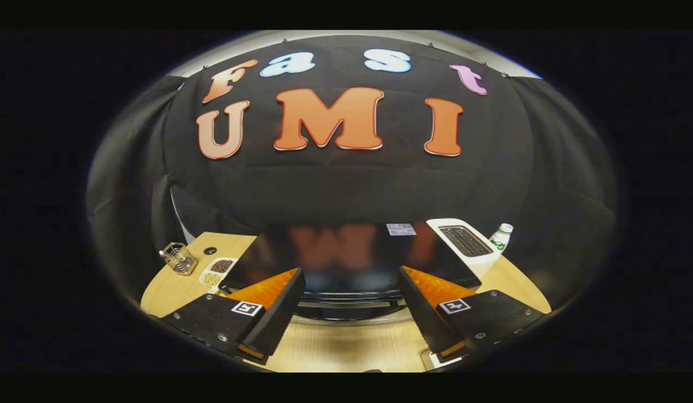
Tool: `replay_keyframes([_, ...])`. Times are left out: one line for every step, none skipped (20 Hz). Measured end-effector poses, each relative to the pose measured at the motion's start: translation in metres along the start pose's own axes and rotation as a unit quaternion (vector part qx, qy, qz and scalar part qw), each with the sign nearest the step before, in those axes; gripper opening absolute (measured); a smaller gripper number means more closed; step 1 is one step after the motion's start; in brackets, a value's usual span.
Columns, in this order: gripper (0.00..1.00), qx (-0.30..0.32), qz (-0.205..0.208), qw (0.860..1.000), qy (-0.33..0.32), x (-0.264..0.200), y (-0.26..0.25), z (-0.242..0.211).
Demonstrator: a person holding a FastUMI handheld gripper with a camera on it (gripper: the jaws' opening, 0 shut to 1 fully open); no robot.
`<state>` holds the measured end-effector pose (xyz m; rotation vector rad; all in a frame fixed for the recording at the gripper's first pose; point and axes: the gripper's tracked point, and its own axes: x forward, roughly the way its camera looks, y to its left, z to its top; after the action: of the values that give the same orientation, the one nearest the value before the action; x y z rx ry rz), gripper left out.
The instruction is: Open the toaster oven, put the food inside, and close the toaster oven door.
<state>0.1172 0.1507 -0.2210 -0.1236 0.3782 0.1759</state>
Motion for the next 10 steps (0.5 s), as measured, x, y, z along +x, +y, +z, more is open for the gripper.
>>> replay_keyframes([0.99,-0.002,-0.002,1.000,0.007,0.007,-0.001,-0.005])
replay_keyframes([0.99,-0.002,-0.004,1.000,0.013,0.012,-0.003,-0.010])
replay_keyframes([0.99,0.000,-0.006,1.000,0.021,0.017,-0.005,-0.016])
replay_keyframes([0.99,0.004,-0.004,1.000,0.031,0.018,-0.005,-0.022])
replay_keyframes([0.99,0.015,-0.001,1.000,0.018,0.019,-0.004,-0.018])
replay_keyframes([0.99,0.013,-0.004,1.000,0.021,0.020,-0.004,-0.020])
replay_keyframes([0.98,0.010,-0.002,1.000,0.020,0.019,-0.005,-0.020])
replay_keyframes([0.99,0.009,0.005,1.000,0.023,0.017,-0.002,-0.021])
replay_keyframes([0.99,0.004,0.010,1.000,0.027,0.014,0.002,-0.024])
replay_keyframes([0.99,-0.001,0.012,1.000,0.027,0.010,0.001,-0.025])
